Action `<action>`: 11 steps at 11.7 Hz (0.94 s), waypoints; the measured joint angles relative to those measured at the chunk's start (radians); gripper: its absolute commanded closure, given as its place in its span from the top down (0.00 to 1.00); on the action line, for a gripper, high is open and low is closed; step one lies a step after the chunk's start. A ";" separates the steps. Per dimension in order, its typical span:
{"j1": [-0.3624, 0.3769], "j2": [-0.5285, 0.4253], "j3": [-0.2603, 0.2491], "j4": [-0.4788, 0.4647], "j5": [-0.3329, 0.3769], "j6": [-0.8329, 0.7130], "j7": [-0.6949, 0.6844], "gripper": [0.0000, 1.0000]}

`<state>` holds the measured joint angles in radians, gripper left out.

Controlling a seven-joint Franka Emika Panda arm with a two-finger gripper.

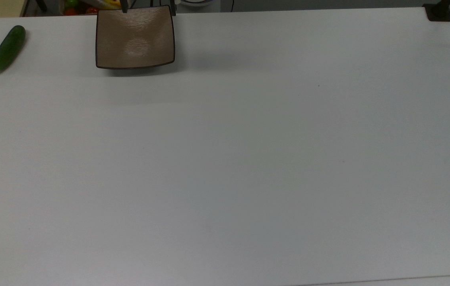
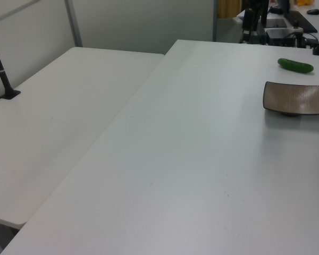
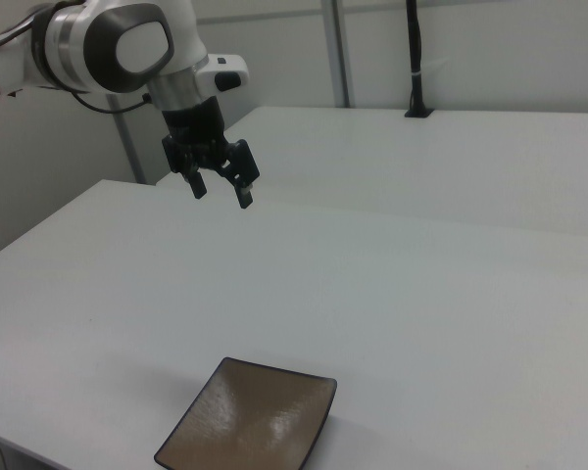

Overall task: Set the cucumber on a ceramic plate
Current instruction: 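Move the gripper from above the plate toward the green cucumber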

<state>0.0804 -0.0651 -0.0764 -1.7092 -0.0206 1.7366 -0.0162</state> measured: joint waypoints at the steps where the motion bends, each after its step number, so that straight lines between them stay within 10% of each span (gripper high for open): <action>1: 0.000 0.003 0.000 0.000 0.000 0.000 0.000 1.00; 11: -0.029 0.004 -0.003 -0.066 -0.090 0.068 0.021 1.00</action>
<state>0.0514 -0.0610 -0.0796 -1.7749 -0.1110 1.8049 0.0046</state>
